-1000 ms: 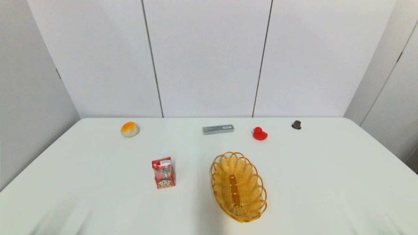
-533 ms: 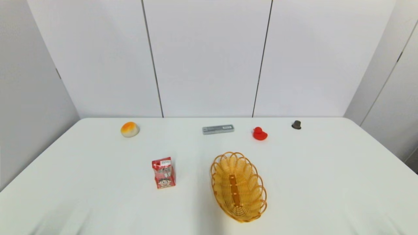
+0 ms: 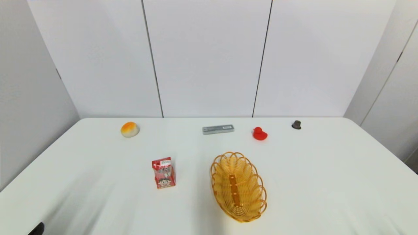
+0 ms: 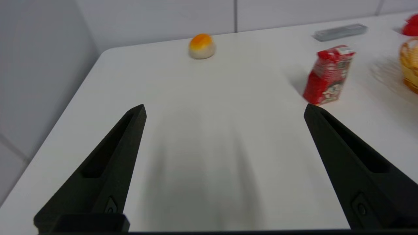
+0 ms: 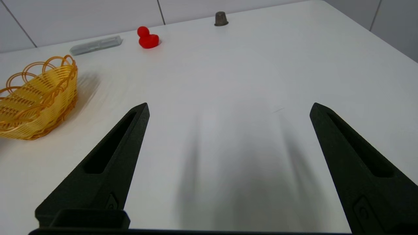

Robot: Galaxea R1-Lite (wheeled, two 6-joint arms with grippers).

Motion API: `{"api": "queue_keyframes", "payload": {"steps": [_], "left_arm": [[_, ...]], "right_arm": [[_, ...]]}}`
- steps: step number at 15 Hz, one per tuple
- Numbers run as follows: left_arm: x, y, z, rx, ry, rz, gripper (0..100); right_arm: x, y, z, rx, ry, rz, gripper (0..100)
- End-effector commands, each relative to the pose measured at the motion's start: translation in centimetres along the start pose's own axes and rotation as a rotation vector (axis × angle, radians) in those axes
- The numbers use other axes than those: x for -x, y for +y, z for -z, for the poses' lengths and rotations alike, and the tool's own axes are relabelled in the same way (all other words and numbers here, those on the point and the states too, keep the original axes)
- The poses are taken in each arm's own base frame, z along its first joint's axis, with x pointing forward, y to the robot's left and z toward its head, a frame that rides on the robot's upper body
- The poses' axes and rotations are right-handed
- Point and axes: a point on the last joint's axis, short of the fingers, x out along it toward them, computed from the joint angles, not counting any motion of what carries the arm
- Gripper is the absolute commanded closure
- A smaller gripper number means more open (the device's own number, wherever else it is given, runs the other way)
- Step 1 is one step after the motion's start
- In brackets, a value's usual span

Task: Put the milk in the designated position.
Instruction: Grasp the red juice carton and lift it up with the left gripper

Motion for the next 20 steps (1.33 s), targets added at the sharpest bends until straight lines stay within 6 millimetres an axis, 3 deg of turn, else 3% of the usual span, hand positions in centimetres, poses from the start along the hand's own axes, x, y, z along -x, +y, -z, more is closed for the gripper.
{"api": "queue_keyframes", "payload": {"steps": [1,6,9,13,15,20], "left_arm": [[-7.9,-1.0,-1.7,-0.056,0.146,0.619,0],[-14.4,-3.7,0.1,-0.197,0.296,0.884,0],[-19.6,-5.1,1.5,-0.254,0.304,0.919,0],[-24.4,-6.1,1.7,-0.252,0.304,0.911,0],[-26.3,-6.3,1.6,-0.252,0.299,0.887,0],[-27.0,-6.5,2.3,-0.243,0.332,0.874,0]], "right_arm": [[0.0,0.0,0.0,-0.001,0.001,0.0,0],[0.0,0.0,0.0,-0.001,0.001,0.0,0],[0.0,0.0,0.0,-0.001,0.001,0.0,0],[0.0,0.0,0.0,-0.001,0.001,0.0,0],[0.0,0.0,0.0,-0.001,0.001,0.0,0],[0.0,0.0,0.0,-0.001,0.001,0.0,0]]}}
